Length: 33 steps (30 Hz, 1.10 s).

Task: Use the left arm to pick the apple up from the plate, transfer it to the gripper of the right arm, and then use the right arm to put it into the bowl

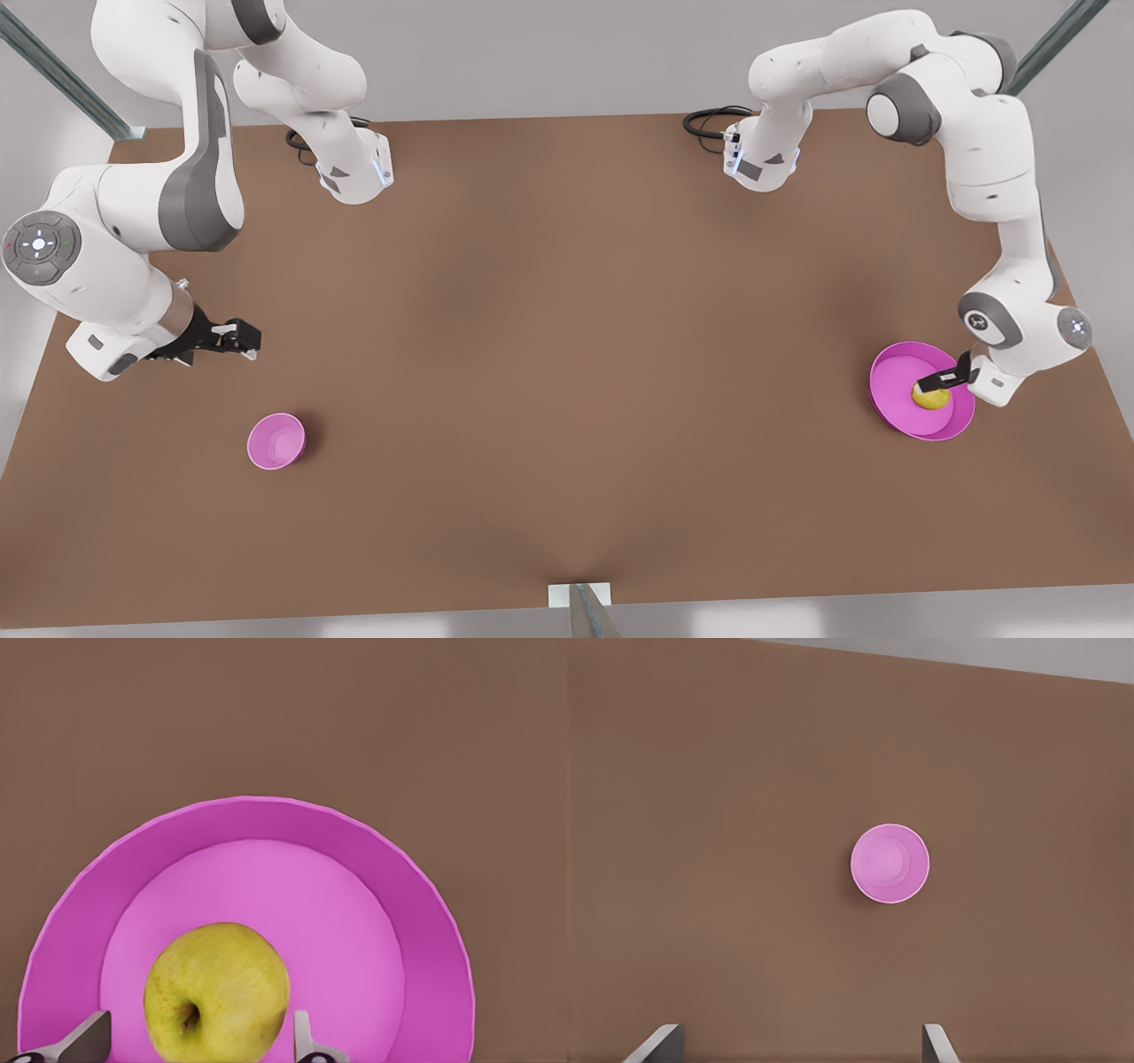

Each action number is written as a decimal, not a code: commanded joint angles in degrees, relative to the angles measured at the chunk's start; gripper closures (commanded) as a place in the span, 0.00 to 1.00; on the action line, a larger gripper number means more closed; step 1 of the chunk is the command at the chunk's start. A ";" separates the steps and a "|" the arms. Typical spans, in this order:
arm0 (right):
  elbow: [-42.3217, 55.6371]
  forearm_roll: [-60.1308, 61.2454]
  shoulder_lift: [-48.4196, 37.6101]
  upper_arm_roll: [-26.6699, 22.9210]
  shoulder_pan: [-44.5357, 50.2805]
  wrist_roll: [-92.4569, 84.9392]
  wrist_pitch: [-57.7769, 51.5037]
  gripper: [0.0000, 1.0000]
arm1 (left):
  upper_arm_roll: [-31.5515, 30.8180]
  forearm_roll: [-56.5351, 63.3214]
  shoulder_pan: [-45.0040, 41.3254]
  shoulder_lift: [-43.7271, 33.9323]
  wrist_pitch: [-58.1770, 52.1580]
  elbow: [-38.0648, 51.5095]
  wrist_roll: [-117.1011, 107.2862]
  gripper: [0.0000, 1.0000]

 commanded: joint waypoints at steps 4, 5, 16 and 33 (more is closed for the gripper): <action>0.08 0.04 -0.07 0.00 0.00 -0.22 -0.01 0.00 | 0.00 -0.02 0.00 1.04 4.10 0.29 7.05 0.00; -0.01 0.04 -0.07 0.00 0.00 -0.22 -0.01 0.00 | -0.09 -0.02 0.00 1.13 4.19 0.29 6.97 0.00; -0.01 0.04 -0.07 0.00 0.00 -0.22 -0.01 0.00 | -0.35 -2.91 0.00 2.89 4.72 0.29 7.41 0.00; -0.01 0.04 0.02 0.00 -0.35 -0.30 -0.01 0.00 | -0.44 -2.74 0.00 3.59 6.83 0.64 7.41 0.23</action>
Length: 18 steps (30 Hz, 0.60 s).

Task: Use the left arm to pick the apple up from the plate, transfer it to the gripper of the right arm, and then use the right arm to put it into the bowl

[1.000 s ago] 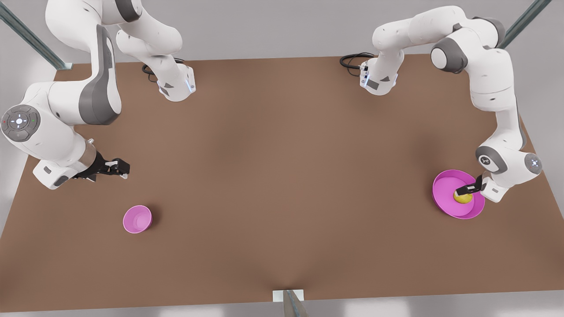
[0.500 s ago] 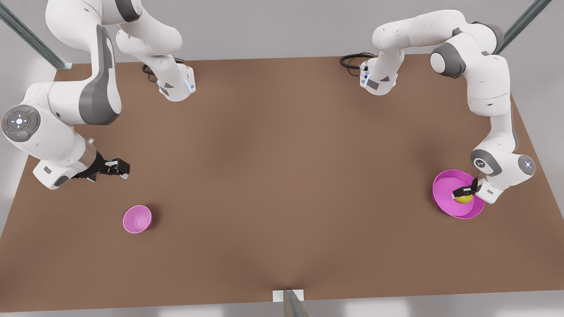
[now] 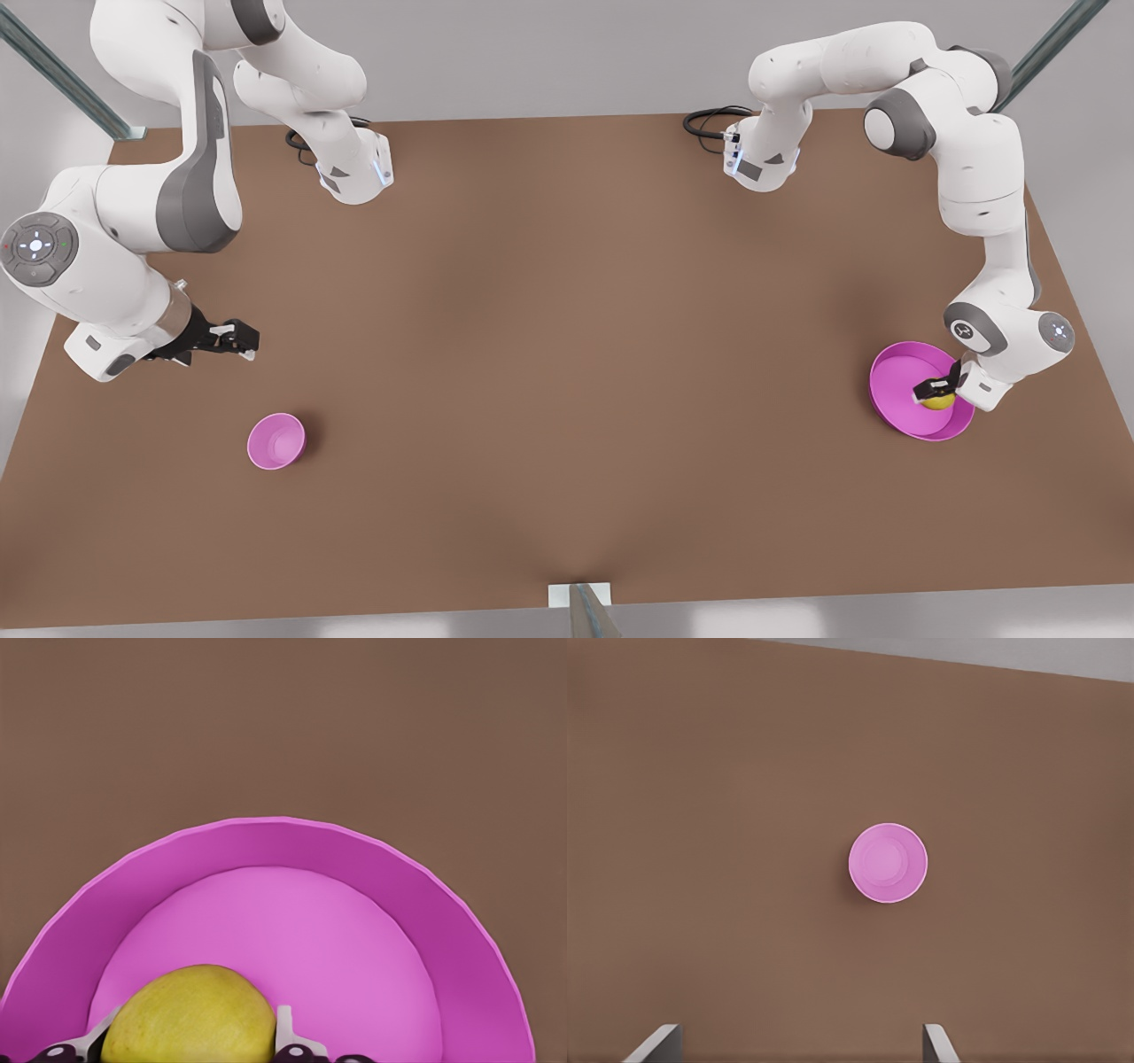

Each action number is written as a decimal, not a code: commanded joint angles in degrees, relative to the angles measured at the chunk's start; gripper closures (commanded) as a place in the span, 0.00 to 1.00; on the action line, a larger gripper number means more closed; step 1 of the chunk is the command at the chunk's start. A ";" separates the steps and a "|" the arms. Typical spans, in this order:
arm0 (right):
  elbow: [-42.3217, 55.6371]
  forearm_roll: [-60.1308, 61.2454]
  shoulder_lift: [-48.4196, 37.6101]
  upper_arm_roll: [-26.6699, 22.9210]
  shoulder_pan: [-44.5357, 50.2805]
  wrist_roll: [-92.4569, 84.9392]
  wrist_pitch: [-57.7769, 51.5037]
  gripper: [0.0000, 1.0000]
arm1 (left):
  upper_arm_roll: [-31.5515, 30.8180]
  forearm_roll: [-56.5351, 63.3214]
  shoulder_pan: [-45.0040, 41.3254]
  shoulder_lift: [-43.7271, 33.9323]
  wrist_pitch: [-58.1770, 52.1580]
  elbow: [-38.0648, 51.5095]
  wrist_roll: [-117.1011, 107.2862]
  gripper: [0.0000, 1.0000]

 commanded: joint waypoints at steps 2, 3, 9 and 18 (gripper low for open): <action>-0.04 0.04 -0.03 0.00 -0.05 -0.13 -0.02 0.00 | 0.00 -0.06 0.01 -0.06 0.14 0.04 1.13 0.27; 0.05 0.04 -0.03 0.00 -0.05 -0.30 -0.02 0.00 | 0.00 -0.06 -0.08 -0.15 0.14 0.04 1.13 0.27; 0.05 0.04 -0.03 0.00 -0.05 -0.30 -0.02 0.00 | -2.01 0.82 -0.34 -2.43 -0.21 5.05 8.16 0.35; -0.04 3.02 -0.03 0.35 -0.14 0.22 -0.37 0.00 | -22.32 0.73 -13.78 -6.04 -3.64 10.76 2.46 0.35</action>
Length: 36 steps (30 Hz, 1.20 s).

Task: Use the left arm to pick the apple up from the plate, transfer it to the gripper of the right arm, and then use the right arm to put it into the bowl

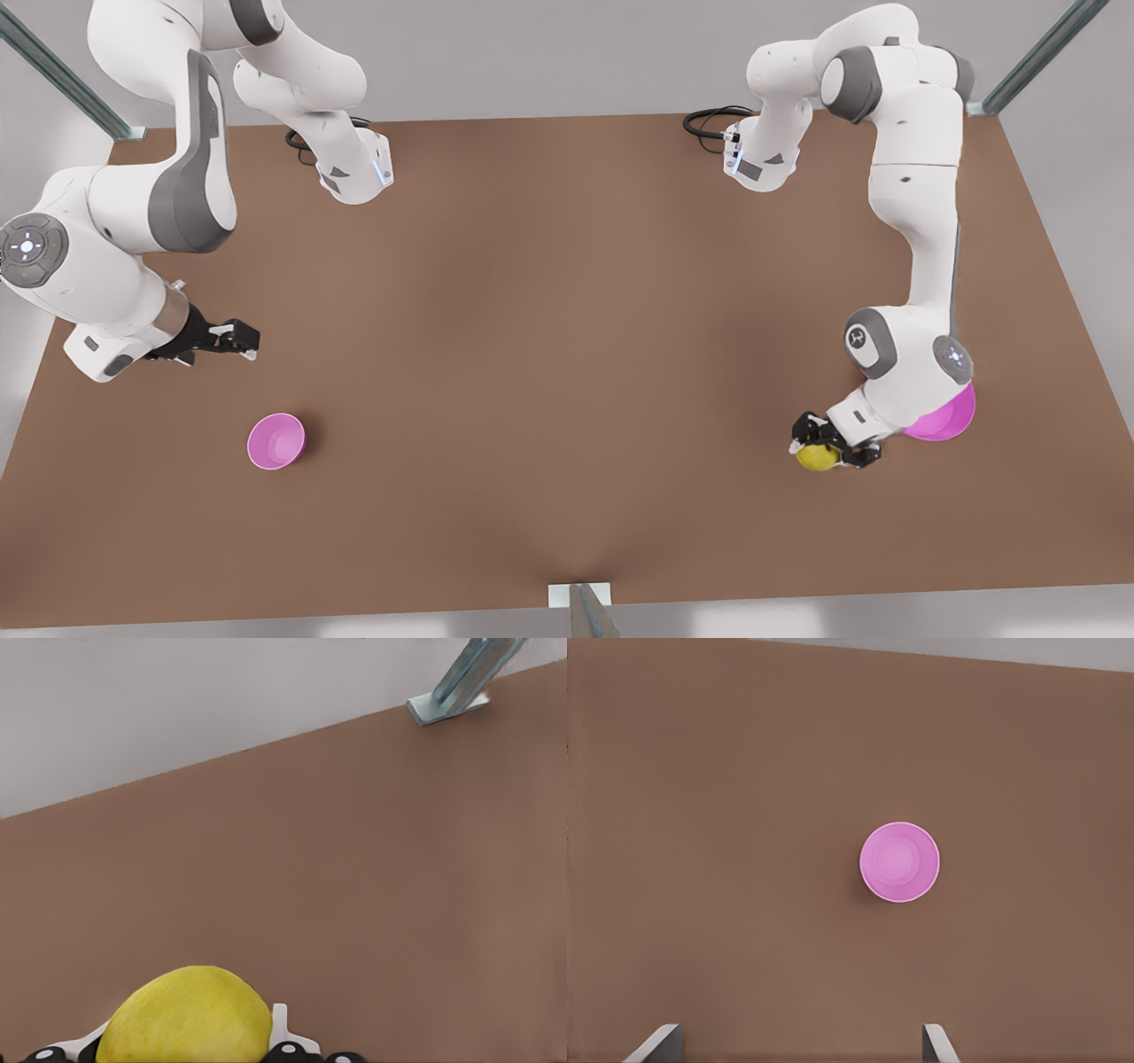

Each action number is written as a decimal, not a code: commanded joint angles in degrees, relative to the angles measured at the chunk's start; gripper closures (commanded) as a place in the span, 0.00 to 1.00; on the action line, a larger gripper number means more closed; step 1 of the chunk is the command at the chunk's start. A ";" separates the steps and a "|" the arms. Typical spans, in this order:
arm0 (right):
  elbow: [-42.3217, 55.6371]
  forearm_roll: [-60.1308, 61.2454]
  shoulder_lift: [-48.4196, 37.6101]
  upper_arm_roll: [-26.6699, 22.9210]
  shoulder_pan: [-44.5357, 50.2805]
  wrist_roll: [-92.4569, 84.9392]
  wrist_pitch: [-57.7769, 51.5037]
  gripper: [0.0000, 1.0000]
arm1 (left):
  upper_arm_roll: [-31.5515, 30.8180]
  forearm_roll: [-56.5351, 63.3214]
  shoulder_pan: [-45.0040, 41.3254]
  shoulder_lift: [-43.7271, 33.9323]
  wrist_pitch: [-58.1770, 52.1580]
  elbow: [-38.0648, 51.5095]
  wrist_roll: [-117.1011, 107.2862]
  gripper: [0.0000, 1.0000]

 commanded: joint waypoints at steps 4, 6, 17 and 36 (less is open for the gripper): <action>0.17 19.39 2.13 0.09 -0.50 0.60 1.67 0.00 | -9.92 -2.02 -7.03 3.01 -1.09 5.50 -1.54 0.34; 0.17 35.75 6.08 -0.35 -0.76 0.68 6.24 0.00 | -16.00 -11.24 -7.03 5.39 -0.12 9.29 10.04 0.32; 13.62 80.33 30.17 2.82 4.77 2.27 16.18 0.00 | -30.86 -41.94 -2.90 16.20 -6.98 16.06 73.08 0.32; -2.20 78.84 24.63 7.21 7.15 -9.24 12.40 0.00 | -30.86 -43.34 -7.65 16.99 0.49 16.50 75.19 0.32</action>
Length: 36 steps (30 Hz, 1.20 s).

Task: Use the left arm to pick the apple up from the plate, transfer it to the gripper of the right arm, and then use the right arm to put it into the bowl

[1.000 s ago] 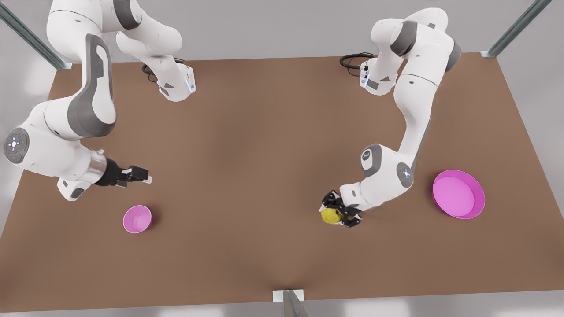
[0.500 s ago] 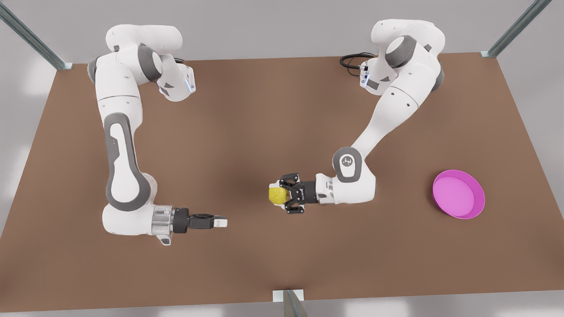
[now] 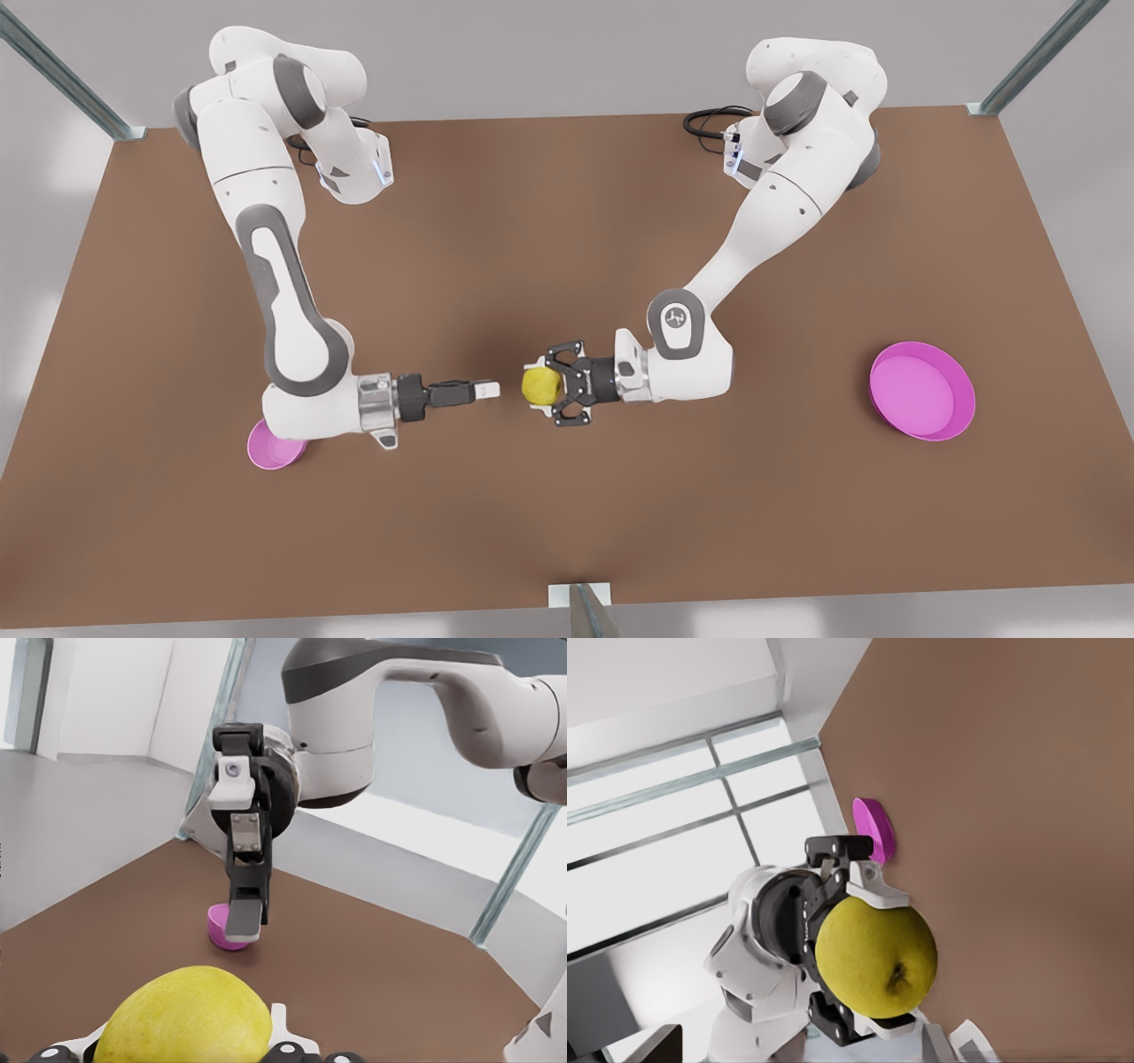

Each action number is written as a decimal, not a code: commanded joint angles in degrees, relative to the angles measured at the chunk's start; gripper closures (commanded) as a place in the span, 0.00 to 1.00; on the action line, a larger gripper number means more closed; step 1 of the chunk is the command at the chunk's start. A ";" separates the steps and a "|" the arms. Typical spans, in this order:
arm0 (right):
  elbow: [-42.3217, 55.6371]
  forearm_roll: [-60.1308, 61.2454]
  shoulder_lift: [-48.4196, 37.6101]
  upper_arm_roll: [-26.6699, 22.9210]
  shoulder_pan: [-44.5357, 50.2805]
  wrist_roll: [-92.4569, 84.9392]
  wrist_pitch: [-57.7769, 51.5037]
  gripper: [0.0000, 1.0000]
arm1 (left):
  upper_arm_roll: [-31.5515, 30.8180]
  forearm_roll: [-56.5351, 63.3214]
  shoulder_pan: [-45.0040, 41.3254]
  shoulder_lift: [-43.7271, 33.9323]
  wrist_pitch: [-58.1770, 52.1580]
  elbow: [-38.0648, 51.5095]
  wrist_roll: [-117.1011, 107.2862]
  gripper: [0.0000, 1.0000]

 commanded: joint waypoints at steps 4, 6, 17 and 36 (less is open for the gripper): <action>-0.94 2.92 1.37 0.20 0.07 -9.20 2.24 0.00 | -0.22 -1.57 0.02 -0.10 0.44 0.02 17.72 0.32; -0.85 5.73 1.37 0.29 0.86 -9.90 6.02 0.00 | -0.22 -1.48 0.10 -0.10 0.44 0.02 17.72 0.32; -3.75 7.31 1.46 1.34 1.30 -17.19 6.28 0.00 | -0.13 -1.48 0.02 -0.19 0.44 0.02 17.80 0.32; -4.28 9.86 2.16 6.09 4.64 -19.83 17.18 0.00 | 0.05 -1.48 -0.34 -0.10 0.44 0.02 17.89 0.29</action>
